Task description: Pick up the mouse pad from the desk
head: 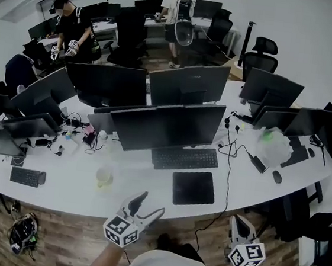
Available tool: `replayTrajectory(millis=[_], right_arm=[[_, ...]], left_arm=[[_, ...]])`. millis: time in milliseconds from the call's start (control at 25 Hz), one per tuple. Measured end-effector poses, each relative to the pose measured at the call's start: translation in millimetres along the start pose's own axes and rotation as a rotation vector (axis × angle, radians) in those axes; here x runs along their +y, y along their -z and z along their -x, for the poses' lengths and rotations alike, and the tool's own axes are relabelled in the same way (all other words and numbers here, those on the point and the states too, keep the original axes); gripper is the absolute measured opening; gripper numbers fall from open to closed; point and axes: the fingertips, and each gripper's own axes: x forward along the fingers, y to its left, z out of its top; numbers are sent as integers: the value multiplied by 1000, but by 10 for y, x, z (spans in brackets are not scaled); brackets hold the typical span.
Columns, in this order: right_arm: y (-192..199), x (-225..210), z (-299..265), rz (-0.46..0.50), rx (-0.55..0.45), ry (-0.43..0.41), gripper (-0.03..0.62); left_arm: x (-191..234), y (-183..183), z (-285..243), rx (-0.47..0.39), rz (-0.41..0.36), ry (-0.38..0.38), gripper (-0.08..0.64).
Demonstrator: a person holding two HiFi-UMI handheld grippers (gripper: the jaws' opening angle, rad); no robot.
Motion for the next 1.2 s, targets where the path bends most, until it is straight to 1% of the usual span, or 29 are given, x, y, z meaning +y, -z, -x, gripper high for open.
replayTrajectory(millis=[200,400,720,1200], right_arm=[[14,-77,-92,-11,20,8,11],[10,-155,-283,-11,36,-17,11],[15,-432,-738,-3,78,-107,11],[1,-1014,-1443,3,159,-267,11]], left_arm=[[56,-16,-162,18,1,12,367],[119,13,-276,42,-3,-7,368],[193,15,-577,62,18,-83,370],[184,179,-1310,106,45,-192,373]])
